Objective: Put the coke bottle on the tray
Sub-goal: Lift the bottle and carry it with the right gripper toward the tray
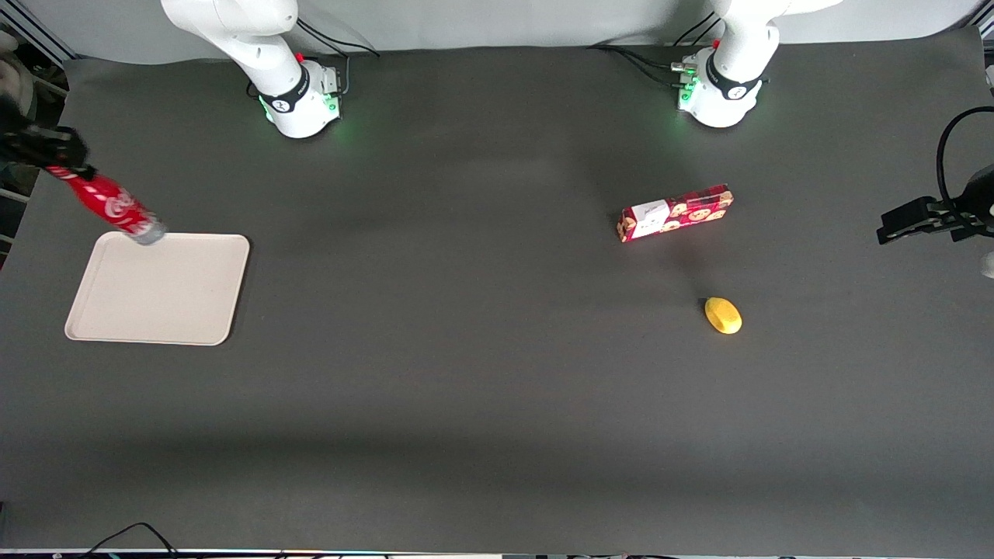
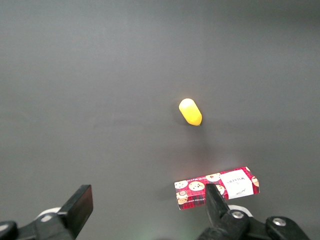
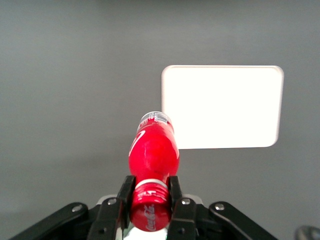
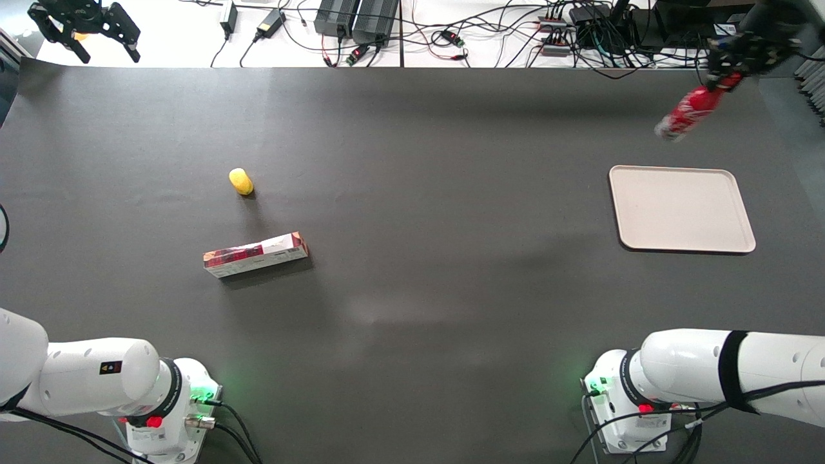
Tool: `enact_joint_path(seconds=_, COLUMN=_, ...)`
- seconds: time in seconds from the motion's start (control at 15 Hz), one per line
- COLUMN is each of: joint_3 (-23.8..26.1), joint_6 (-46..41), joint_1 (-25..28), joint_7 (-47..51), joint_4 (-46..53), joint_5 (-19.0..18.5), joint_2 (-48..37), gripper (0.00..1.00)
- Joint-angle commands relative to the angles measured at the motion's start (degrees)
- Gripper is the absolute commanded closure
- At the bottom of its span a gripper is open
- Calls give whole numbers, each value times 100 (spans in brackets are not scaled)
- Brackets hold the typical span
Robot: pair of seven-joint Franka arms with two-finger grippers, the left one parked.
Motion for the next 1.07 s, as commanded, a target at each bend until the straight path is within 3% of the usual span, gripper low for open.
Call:
enact_joint_path(seconds=0.0, joint_3=-934, joint_6=79, joint_1=-176, joint_7=-1323, joint_4=559, joint_5=-186, joint_2=530, gripper=100)
enact_joint_path(seconds=0.27, joint_3=-1639, joint_6=789, joint_1=-773, joint_7=-3177, joint_4=885, joint_5=-151, joint_2=1408, gripper=100)
enact_joint_path(seconds=0.4, joint_3=-1859, joint_6=1378, joint_1=-854, joint_7=-3532, joint_4=833, joint_5=-90, joint_2=1734, gripper=100)
enact_joint_path(seconds=0.6, joint_3=-1869, joint_6=1853, joint_1=-1090, joint_7=-3839, joint_4=772, joint_5=-29, joint_2=2279, gripper=100)
enact_joint_path(seconds=0.8, joint_3=-1869, joint_6=2399, joint_1=-1415, joint_7=-4305, joint_4=736, joint_5=411, joint_2=2876, gripper=100)
enact_joint_path(seconds=1.0, joint_3=-1869, joint_6=2751, joint_1=-1566, joint_7=-4508, joint_4=562, joint_5=455, joint_2=3177, gripper=100)
